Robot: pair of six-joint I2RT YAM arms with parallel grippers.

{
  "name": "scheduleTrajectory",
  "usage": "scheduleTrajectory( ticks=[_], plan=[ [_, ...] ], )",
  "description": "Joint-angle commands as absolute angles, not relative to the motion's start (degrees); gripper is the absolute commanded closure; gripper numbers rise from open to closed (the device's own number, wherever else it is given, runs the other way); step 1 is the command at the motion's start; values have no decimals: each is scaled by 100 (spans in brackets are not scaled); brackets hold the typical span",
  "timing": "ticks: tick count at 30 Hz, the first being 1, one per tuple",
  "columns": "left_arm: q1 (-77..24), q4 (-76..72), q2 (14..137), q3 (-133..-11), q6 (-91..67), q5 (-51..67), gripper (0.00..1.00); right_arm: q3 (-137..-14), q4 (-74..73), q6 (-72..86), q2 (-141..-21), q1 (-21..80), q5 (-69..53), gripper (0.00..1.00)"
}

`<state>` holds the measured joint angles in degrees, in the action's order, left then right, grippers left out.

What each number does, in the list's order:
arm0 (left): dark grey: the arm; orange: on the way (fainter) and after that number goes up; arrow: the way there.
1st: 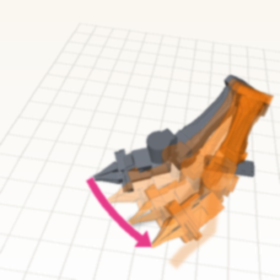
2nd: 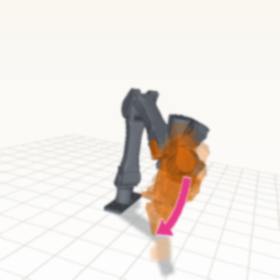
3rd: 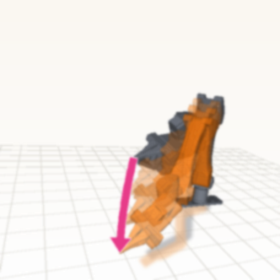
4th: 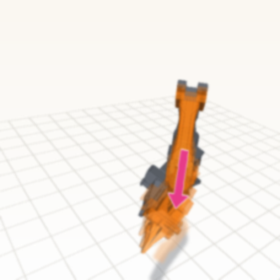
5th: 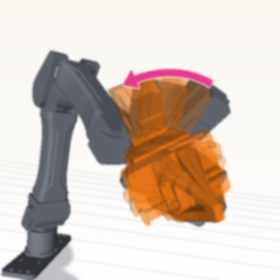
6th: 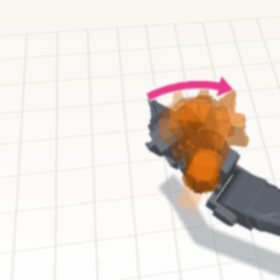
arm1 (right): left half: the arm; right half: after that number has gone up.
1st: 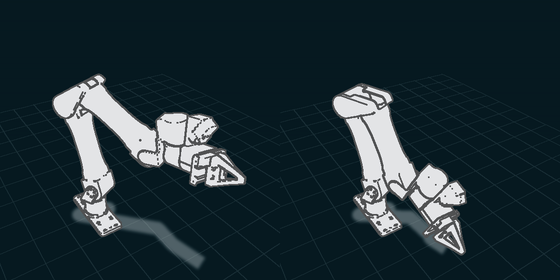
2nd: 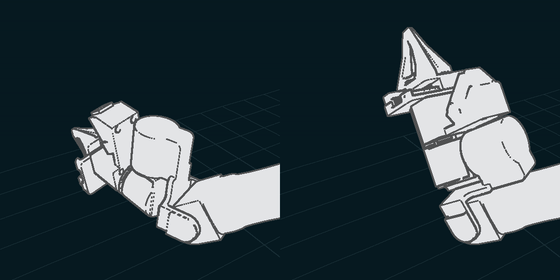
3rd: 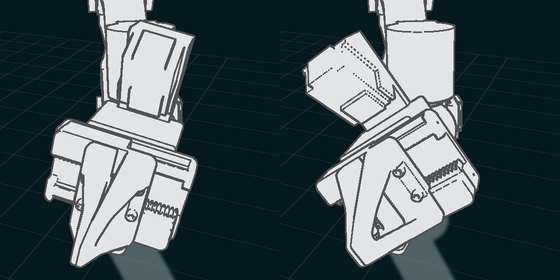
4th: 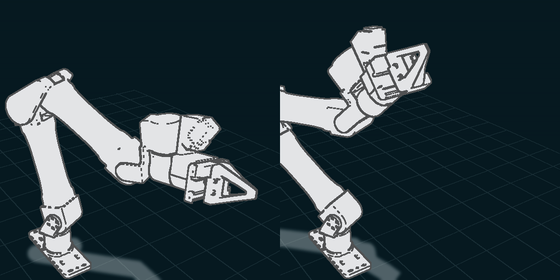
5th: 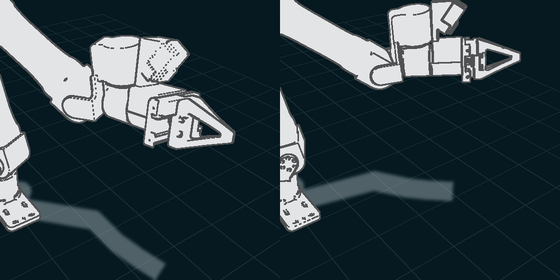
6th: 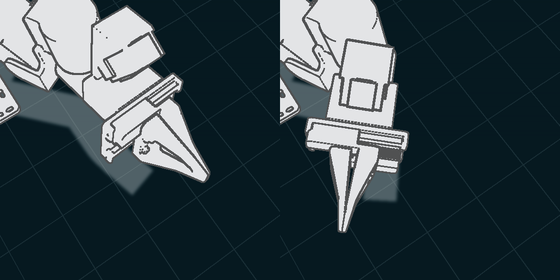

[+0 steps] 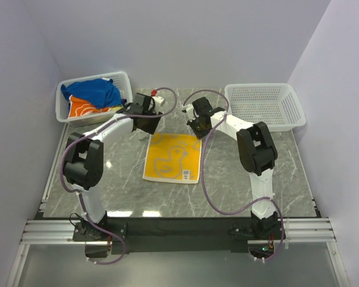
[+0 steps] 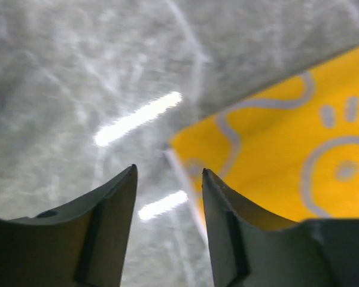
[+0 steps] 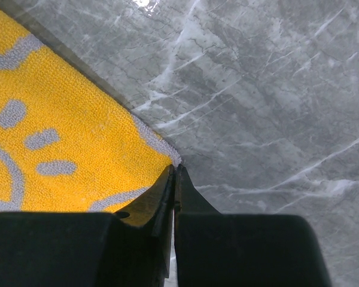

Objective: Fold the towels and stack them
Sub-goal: Fold the towel

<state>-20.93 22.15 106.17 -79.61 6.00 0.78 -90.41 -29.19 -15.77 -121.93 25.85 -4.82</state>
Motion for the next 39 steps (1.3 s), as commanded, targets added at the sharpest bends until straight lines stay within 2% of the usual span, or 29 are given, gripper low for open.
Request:
scheduleTrajectory(
  ticks=[1, 3, 8, 13, 17, 27, 30, 31, 34, 39],
  plan=[
    [-2416, 2523, 10548, -7902, 126, -412, 48, -8991, -2980, -1705, -12041, 2549, -255, 100],
    [-2443, 2348, 10294, -7491, -339, -439, 53, -8930, -2927, -1705, -12006, 2558, -264, 100],
    [-2522, 1540, 10099, -6988, -1387, -640, 51, -9026, -2918, -1661, -12155, 2558, -308, 100],
    [-2540, 1424, 10371, -6917, -2370, -651, 52, -9158, -2962, -1652, -12226, 2558, -290, 100],
    [-2601, 1397, 10205, -6295, -3127, -668, 53, -9141, -2909, -1652, -12173, 2558, -308, 100],
    [-3013, 1450, 8774, -4431, -5131, -809, 54, -8974, -2900, -1775, -12085, 2558, -369, 100],
    [-3190, 1581, 8290, -4271, -5151, -756, 51, -8947, -2927, -1915, -12041, 2566, -413, 100],
    [-3208, 1634, 8210, -4315, -5055, -791, 47, -8939, -2935, -1960, -12015, 2575, -439, 100],
    [-3199, 2090, 8147, -4850, -4327, -1289, 39, -8930, -2909, -2109, -11997, 2584, -475, 100],
    [-3085, 2434, 8963, -6423, -2510, -1486, 36, -8982, -2918, -2267, -11980, 2593, -545, 100]
  ],
)
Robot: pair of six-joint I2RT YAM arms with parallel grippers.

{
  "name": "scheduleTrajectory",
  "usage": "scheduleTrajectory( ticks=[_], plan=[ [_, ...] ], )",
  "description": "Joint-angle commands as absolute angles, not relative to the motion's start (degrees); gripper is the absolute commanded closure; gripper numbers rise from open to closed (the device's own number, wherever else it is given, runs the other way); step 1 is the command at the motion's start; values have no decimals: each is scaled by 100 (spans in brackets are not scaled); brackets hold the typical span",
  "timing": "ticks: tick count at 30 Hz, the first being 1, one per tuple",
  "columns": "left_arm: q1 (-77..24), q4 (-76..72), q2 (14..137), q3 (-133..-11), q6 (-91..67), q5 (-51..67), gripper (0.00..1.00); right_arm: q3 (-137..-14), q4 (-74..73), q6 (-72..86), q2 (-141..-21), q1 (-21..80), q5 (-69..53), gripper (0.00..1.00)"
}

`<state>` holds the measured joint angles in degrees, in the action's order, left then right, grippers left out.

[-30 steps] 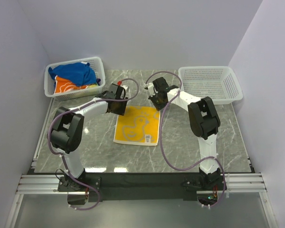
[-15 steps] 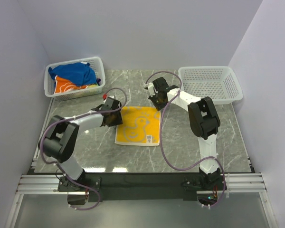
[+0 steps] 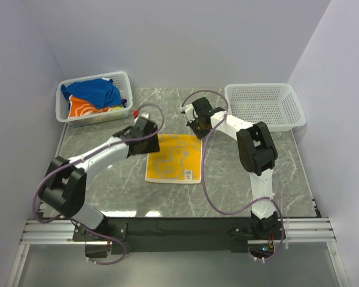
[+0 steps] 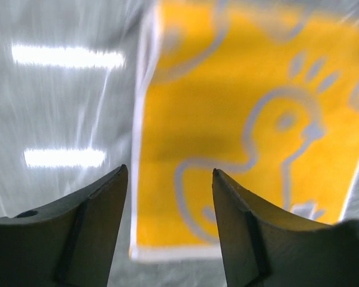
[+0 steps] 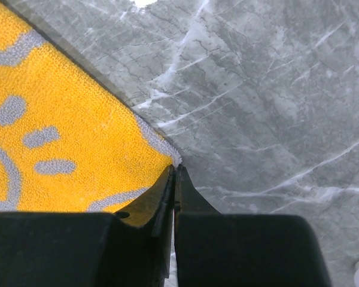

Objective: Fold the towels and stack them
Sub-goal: Fold the towel

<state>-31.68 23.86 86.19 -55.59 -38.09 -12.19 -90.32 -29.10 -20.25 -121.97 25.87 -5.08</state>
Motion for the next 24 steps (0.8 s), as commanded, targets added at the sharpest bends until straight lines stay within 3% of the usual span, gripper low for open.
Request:
scheduleTrajectory(
  ticks=[1, 8, 15, 24],
  plan=[
    [-3050, 2452, 9139, -6642, -2261, -1520, 35, -9017, -2927, -2294, -11997, 2593, -554, 100],
    [-2699, 2839, 10563, -8312, -265, -880, 28, -9009, -2936, -2364, -12032, 2602, -580, 100],
    [-2242, 2988, 11082, -8815, 956, -44, 30, -8939, -2927, -2294, -12076, 2610, -606, 100],
    [-2127, 3015, 11698, -9009, 1301, 632, 32, -8973, -3032, -2294, -12182, 2628, -466, 100]
  ],
)
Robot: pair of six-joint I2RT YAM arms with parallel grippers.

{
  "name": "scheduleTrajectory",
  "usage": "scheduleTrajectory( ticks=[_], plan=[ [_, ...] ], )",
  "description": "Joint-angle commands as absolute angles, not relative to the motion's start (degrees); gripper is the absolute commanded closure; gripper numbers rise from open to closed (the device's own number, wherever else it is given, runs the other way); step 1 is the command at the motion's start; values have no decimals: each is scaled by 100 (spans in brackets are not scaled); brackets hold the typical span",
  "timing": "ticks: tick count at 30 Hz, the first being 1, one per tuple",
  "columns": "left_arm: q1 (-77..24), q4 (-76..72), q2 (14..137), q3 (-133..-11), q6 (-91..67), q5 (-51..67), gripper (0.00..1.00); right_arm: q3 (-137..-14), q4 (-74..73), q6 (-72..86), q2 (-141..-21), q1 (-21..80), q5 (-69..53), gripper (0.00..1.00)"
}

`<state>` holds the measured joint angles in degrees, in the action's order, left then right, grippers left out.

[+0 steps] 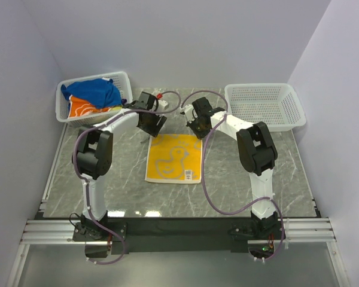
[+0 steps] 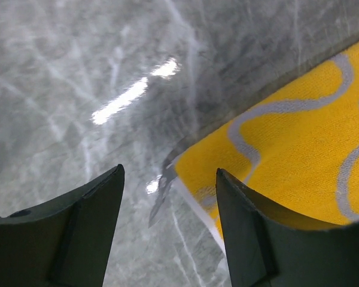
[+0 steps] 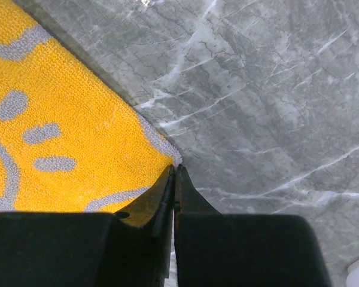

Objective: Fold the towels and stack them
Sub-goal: Fold the towel

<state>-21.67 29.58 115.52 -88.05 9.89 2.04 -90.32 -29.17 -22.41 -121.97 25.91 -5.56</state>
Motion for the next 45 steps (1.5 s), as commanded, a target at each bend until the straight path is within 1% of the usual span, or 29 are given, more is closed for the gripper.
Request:
scheduleTrajectory(
  ticks=[1, 5, 10, 17, 22, 31, 44, 45],
  plan=[
    [-2110, 3023, 11724, -9061, 1301, 685, 33, -8982, -3050, -2311, -12190, 2628, -466, 100],
    [-2083, 2892, 11891, -9088, 1283, 791, 36, -8982, -3076, -2320, -12217, 2645, -431, 100],
    [-2065, 2892, 12137, -9176, 1318, 607, 41, -9009, -3120, -2312, -12243, 2646, -387, 100],
    [-1951, 2900, 12418, -9211, 1231, 712, 42, -9000, -3146, -2320, -12270, 2690, -308, 100],
    [-1863, 3006, 12594, -9167, 1134, 914, 51, -9000, -3138, -2329, -12278, 2716, -308, 100],
    [-1740, 3295, 13042, -9290, 1028, 1221, 53, -8974, -3138, -2355, -12322, 2751, -237, 100],
    [-1617, 3498, 13254, -9475, 1098, 1643, 78, -9000, -3155, -2408, -12340, 2751, -211, 100],
    [-1617, 3498, 13254, -9457, 1107, 1670, 82, -9017, -3164, -2400, -12349, 2751, -220, 100]
  ],
)
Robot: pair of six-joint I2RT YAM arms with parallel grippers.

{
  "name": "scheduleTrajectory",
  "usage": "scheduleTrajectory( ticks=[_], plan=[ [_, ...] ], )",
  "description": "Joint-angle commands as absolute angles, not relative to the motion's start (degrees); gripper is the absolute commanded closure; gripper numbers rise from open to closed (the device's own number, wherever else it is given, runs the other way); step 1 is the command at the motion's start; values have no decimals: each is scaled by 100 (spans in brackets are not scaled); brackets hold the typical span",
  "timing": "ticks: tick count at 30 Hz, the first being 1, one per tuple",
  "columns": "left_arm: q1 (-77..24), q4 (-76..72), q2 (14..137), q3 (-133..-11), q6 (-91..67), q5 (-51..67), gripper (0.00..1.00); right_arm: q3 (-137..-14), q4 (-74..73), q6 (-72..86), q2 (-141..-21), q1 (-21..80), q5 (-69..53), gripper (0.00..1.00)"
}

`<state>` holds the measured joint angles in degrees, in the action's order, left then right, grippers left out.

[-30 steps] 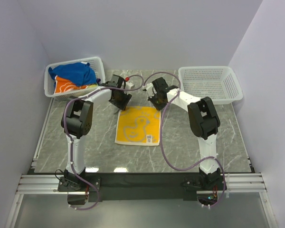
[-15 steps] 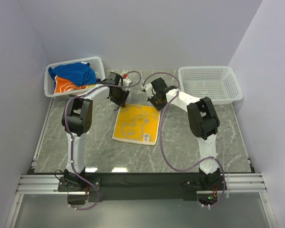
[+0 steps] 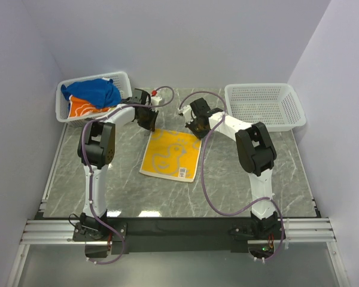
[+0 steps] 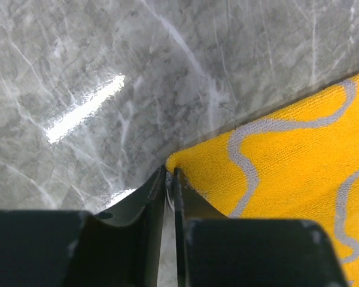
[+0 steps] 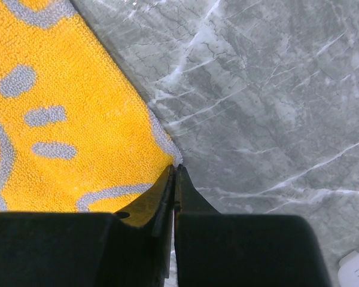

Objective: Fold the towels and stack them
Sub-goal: Fold the towel

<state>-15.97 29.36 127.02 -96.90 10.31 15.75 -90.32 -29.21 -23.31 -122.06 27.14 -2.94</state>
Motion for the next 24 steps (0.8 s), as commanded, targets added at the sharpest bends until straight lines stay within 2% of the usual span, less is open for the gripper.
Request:
scheduleTrajectory(
  ticks=[1, 4, 11, 24],
  plan=[
    [-1617, 3481, 13219, -9440, 1116, 1696, 85, -9026, -3173, -2408, -12349, 2751, -228, 100],
    [-1617, 3393, 13123, -9369, 1160, 1784, 99, -9097, -3173, -2434, -12331, 2751, -220, 100],
    [-1591, 3015, 12666, -9167, 1169, 1696, 99, -9097, -2813, -2320, -12156, 2760, -18, 100],
    [-1547, 1548, 11506, -7912, 633, 1275, 99, -8508, -2057, -2294, -11453, 2786, 333, 100]
  ],
)
